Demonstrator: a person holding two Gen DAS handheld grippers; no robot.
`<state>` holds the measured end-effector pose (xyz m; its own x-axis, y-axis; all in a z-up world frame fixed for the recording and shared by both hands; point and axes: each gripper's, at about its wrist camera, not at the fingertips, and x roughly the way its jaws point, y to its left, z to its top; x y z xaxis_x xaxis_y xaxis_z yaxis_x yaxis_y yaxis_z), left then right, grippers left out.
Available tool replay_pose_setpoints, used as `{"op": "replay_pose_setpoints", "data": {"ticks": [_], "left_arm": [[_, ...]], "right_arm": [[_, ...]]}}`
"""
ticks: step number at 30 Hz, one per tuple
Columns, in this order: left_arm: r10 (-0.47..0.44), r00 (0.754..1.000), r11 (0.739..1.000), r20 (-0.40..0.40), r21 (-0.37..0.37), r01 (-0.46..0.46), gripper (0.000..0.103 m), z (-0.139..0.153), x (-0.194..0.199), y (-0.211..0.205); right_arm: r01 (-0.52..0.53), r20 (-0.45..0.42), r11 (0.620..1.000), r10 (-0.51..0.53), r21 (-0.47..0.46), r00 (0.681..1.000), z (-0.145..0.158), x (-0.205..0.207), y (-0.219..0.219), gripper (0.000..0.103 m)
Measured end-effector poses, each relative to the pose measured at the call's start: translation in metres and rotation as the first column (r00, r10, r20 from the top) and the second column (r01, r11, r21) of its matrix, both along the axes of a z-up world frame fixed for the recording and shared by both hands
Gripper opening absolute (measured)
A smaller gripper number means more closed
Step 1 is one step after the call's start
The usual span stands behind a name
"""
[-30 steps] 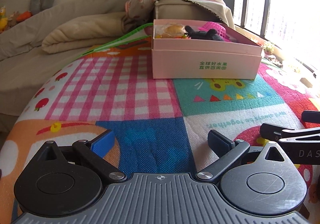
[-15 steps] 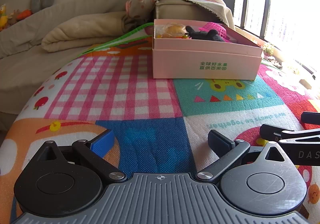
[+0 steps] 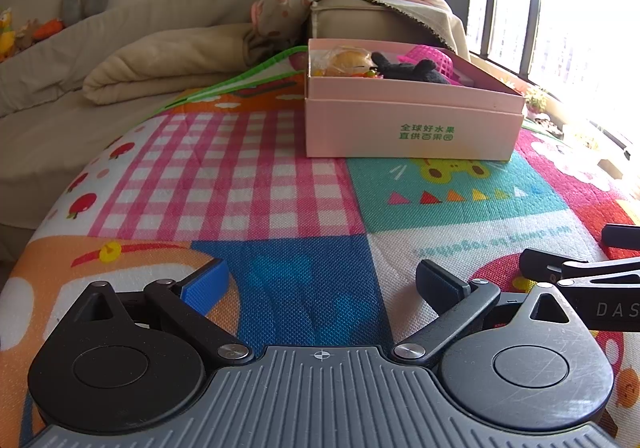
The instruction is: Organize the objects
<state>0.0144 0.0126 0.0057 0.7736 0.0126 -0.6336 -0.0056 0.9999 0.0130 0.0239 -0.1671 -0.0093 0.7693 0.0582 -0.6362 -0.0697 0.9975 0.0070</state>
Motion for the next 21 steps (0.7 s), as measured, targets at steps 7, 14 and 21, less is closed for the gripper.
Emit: {"op": "replay_pose_setpoints", "data": {"ticks": [7, 14, 21], "left_arm": [[0.000, 1.000, 1.000, 0.000, 0.000, 0.000, 0.102, -0.0002, 0.0000, 0.0004], [0.000, 1.000, 1.000, 0.000, 0.001, 0.000, 0.103, -0.0001, 0.0000, 0.0010], [0.000, 1.000, 1.000, 0.001, -0.001, 0.000, 0.102, 0.0000, -0.0003, 0.0006]], "right_arm": [[0.000, 0.000, 1.000, 0.000, -0.001, 1.000, 0.0000, 0.0007, 0.0000, 0.103], [0.001, 0.000, 1.000, -0.001, 0.000, 1.000, -0.0003, 0.0010, 0.0008, 0.103], [0.001, 0.001, 1.000, -0.001, 0.001, 1.000, 0.0000, 0.0012, 0.0009, 0.103]]}}
